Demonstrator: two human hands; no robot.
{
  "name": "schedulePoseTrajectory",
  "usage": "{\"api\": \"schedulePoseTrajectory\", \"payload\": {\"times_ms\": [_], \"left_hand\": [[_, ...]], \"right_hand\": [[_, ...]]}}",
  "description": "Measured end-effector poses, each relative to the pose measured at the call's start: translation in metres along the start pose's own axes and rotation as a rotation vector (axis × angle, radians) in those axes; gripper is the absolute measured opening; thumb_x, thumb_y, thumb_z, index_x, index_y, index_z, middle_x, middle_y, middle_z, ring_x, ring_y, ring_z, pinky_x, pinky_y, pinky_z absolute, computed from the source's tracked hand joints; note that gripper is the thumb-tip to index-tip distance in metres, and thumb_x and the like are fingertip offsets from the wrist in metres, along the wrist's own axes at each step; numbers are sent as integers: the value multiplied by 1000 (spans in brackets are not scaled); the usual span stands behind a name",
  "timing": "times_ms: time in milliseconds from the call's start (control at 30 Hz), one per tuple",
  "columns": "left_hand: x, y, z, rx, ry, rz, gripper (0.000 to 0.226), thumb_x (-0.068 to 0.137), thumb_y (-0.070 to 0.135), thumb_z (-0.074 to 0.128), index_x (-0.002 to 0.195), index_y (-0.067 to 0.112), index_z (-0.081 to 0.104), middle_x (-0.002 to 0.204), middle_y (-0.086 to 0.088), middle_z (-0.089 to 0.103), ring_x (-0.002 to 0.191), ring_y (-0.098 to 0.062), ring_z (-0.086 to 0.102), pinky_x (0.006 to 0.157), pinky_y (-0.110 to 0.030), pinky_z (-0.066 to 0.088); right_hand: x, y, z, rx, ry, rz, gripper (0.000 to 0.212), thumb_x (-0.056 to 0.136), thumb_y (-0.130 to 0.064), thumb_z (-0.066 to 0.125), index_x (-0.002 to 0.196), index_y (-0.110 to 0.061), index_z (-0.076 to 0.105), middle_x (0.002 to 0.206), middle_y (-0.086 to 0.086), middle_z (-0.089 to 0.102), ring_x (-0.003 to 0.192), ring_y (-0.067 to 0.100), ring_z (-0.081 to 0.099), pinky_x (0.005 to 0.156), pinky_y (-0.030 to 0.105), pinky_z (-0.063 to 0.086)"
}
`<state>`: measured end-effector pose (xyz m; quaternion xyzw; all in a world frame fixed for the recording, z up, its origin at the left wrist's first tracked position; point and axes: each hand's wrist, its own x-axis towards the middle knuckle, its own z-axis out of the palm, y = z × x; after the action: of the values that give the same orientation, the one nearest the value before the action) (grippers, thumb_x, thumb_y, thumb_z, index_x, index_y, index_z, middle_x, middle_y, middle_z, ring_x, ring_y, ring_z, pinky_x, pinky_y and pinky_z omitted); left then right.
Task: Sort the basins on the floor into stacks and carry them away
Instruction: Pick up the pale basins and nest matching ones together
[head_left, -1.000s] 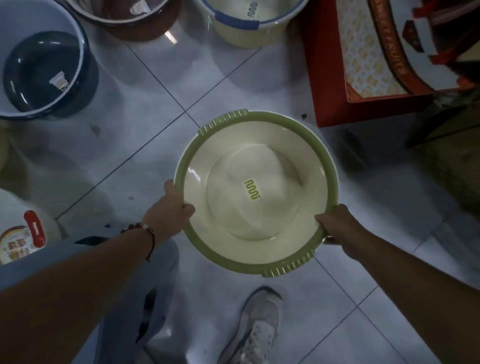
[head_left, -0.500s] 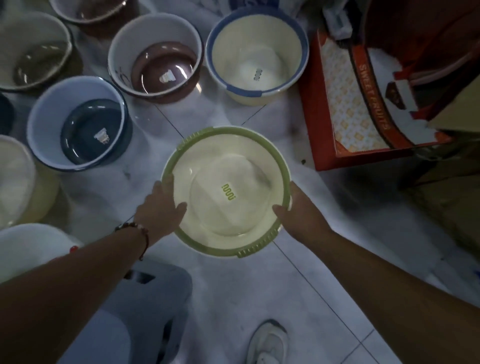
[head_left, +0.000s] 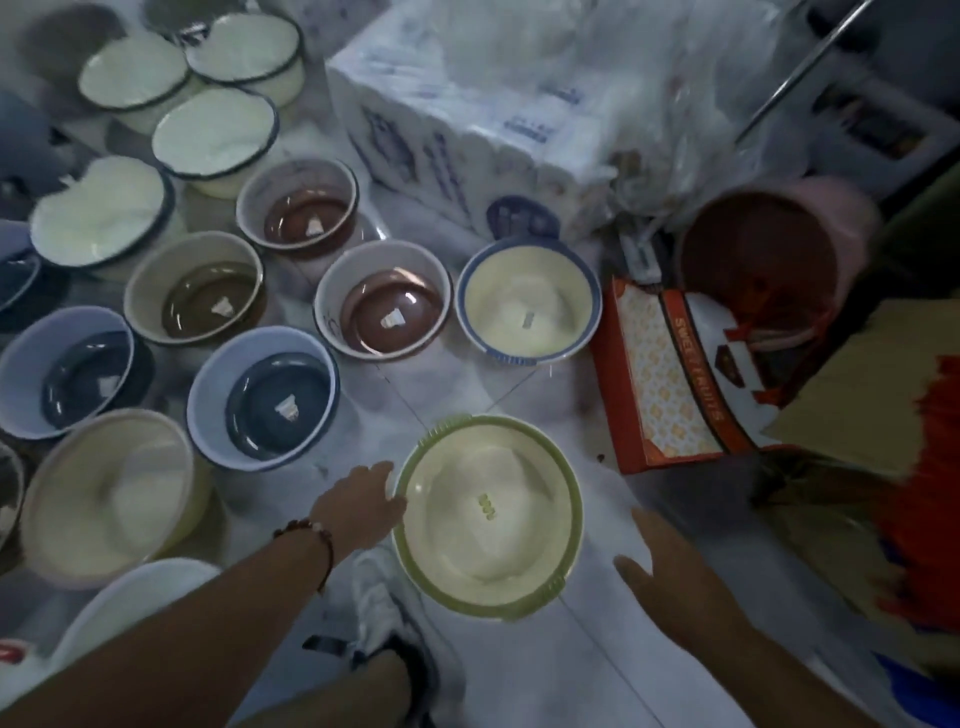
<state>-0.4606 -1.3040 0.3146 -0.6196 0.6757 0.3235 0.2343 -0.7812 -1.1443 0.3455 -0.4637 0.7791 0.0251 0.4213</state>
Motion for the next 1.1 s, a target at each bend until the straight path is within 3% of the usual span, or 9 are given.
{"api": "schedulePoseTrajectory", "payload": {"times_ms": [367,533,633,700,800,867,933,1000,1100], "left_hand": [[199,-27,-36,204,8,287,57,97,40,43,150,25,27,145,-6,40,124,-28,49,99,-40,43],[301,-10,-36,383,54,424,55,97,36,45,148,24,29,143,-10,43,126,-31,47,102,-42,40],[355,17,-25,326,115,462,53,96,29,44,147,24,30,132,-10,55,117,-31,55,96,-41,43],[388,34,-14,277,129,499,59,96,30,44,151,26,23,129,-11,57,114,-32,58,93,-40,45],[426,53,0,281,112,553,72,94,33,46,154,35,7,136,-13,52,112,-32,58,93,-43,50],[444,60,8,294,84,586,73,93,34,48,154,34,8,143,-12,46,115,-31,57,95,-44,50],[450,64,12,251,59,603,67,93,33,50,151,29,17,135,-12,52,110,-29,59,92,-42,51],[443,65,11,192,77,637,56,94,28,50,145,24,28,108,-10,63,90,-26,62,78,-38,54],[420,68,3,225,182,694,48,97,29,45,143,26,32,93,-6,64,78,-25,61,69,-34,49]], "right_hand": [[200,-123,20,-277,65,41,66,98,-46,43,154,-23,17,157,6,27,142,24,29,113,36,28],[315,-139,48,-176,67,129,62,98,-44,45,153,-25,23,159,11,21,145,27,24,114,40,28],[376,-134,64,51,164,184,61,95,-40,51,149,-22,31,144,11,45,127,28,48,99,34,43],[409,-137,71,468,283,291,51,94,-29,57,141,-20,41,120,7,55,104,24,58,79,28,47],[453,-136,75,1198,297,467,59,92,-31,61,144,-17,35,142,8,42,129,30,44,103,42,42],[475,-127,76,1487,219,515,67,91,-33,62,145,-8,31,147,13,39,135,29,40,108,46,35],[486,-117,76,1663,180,516,53,89,-33,65,129,-5,46,120,10,60,109,23,59,94,38,44],[484,-114,73,1723,209,555,29,87,-32,69,102,-9,57,88,4,62,76,19,61,68,31,49],[463,-111,63,1717,275,607,18,88,-21,68,89,-11,53,81,2,56,67,15,54,55,28,49]]}}
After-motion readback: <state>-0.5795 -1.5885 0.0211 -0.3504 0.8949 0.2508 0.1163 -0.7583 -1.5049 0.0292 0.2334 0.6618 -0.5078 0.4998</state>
